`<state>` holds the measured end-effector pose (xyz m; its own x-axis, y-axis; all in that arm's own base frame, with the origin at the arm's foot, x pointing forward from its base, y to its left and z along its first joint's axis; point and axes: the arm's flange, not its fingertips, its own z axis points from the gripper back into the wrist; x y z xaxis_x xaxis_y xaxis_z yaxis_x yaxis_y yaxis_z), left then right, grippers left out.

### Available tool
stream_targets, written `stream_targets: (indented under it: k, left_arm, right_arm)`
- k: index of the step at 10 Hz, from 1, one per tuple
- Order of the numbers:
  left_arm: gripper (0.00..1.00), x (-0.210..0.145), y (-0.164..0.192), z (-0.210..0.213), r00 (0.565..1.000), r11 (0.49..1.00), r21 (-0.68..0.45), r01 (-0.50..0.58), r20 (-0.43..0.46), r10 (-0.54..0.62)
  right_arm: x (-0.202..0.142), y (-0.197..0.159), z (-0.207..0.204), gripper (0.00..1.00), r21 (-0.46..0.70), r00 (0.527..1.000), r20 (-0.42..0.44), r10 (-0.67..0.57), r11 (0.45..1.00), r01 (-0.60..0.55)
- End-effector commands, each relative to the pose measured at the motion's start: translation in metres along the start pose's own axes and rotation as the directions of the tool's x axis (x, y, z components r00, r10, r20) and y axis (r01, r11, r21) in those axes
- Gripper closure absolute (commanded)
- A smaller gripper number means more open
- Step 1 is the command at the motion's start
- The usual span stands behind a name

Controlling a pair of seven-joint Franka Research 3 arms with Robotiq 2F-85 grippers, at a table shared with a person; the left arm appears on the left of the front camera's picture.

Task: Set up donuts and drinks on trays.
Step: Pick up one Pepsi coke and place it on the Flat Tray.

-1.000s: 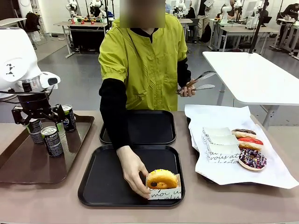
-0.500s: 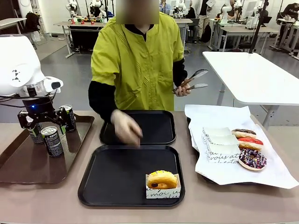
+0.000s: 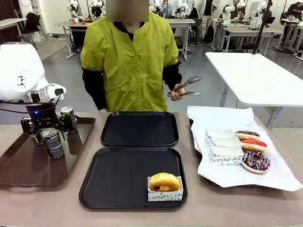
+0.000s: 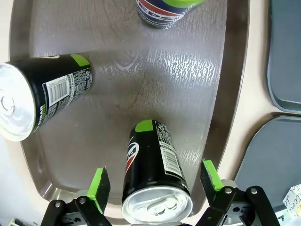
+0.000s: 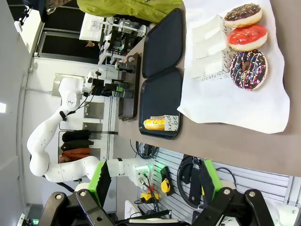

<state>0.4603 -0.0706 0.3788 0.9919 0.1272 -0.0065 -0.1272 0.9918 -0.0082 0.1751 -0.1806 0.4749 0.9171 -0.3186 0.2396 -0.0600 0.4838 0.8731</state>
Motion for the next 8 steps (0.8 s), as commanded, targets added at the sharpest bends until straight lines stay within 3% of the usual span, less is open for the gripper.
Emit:
stream_targets:
  k: [1, 6, 7, 8]
  left_arm:
    - [0.0, 0.0068, -0.0012, 0.0, 0.999, 0.999, -0.025, 0.025, -0.023, -0.026]
    - [0.0, 0.0043, 0.0009, -0.0033, 0.998, 0.999, -0.023, 0.046, -0.028, -0.047]
    - [0.57, 0.0029, 0.0006, -0.0035, 0.998, 0.999, -0.019, 0.048, -0.032, -0.049]
    - [0.57, 0.0021, 0.0009, -0.003, 0.998, 0.998, -0.02, 0.051, -0.037, -0.052]
  right_arm:
    - [0.0021, -0.0004, -0.0007, 0.0, 0.016, 1.0, -0.002, 0.013, 1.0, -0.013]
    - [0.0021, -0.0004, -0.0007, 0.0, 0.016, 1.0, -0.002, 0.013, 1.0, -0.013]
    - [0.0021, -0.0004, -0.0007, 0.0, 0.016, 1.0, -0.002, 0.013, 1.0, -0.013]
    - [0.0021, -0.0004, -0.0007, 0.0, 0.016, 1.0, -0.002, 0.013, 1.0, -0.013]
